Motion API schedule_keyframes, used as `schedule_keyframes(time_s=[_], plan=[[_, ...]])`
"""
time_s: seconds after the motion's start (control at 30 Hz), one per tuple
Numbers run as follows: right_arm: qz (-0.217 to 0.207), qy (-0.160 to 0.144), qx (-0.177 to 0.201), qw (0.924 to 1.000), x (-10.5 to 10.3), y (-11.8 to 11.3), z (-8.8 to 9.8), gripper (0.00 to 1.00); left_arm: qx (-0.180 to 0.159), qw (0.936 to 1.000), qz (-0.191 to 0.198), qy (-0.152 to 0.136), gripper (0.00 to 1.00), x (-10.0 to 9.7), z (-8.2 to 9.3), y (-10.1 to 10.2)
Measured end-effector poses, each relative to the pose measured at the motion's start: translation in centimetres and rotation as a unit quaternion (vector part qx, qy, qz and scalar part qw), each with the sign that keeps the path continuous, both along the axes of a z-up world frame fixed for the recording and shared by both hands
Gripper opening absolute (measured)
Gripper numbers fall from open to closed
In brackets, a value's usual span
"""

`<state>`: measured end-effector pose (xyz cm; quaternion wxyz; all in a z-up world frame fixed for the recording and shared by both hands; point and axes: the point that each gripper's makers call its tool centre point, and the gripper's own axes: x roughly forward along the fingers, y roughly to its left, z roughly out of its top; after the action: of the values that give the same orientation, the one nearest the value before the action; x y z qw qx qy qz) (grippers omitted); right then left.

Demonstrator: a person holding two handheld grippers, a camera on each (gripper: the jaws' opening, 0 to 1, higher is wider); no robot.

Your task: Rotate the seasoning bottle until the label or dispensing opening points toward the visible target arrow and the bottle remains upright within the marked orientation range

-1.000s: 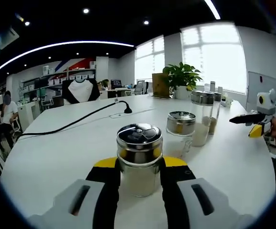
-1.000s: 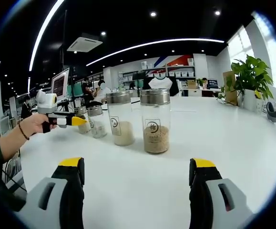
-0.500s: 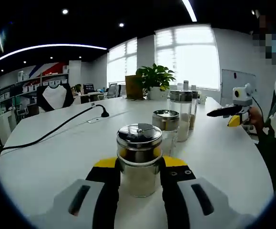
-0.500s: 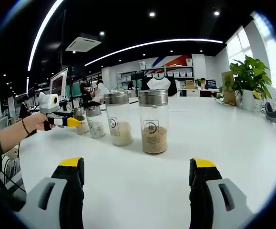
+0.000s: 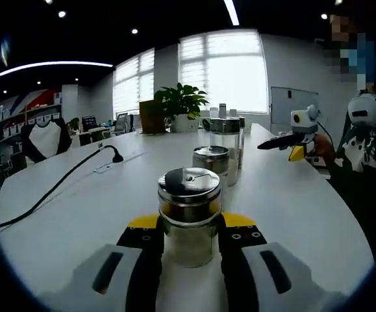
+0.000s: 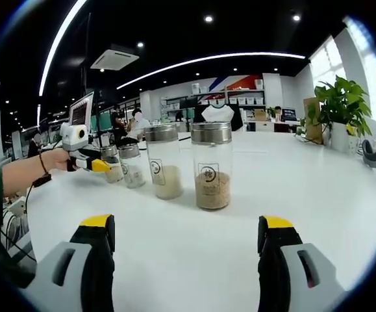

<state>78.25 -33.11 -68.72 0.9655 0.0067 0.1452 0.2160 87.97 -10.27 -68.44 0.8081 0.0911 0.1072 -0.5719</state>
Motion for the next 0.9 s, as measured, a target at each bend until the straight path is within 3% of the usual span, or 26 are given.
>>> schedule_keyframes(time_s=[0.27,0.57,0.67,0.8,0.9], plan=[[-0.002,-0.002,-0.001,1.0,0.0,-0.1,0.1,0.93,0.003,0.9995,-0.03,-0.004,0.34,-0.2,-0.1,-0.2],[-0.002,0.003,-0.002,1.0,0.0,-0.2,-0.1,0.93,0.005,0.9993,-0.033,-0.015,0.35,-0.4,0.0,-0.4],[-0.002,0.002,-0.002,1.0,-0.1,-0.1,-0.1,0.93,0.025,0.9989,-0.027,-0.028,0.36,-0.4,-0.1,-0.4],[-0.003,0.005,-0.002,1.0,-0.1,-0.2,-0.2,0.93,0.028,0.9989,-0.008,-0.037,0.51,-0.2,0.5,0.0],[-0.002,0.006,-0.002,1.0,-0.1,-0.1,-0.3,0.93,0.024,0.9994,0.008,-0.022,0.49,-0.1,0.3,0.7]])
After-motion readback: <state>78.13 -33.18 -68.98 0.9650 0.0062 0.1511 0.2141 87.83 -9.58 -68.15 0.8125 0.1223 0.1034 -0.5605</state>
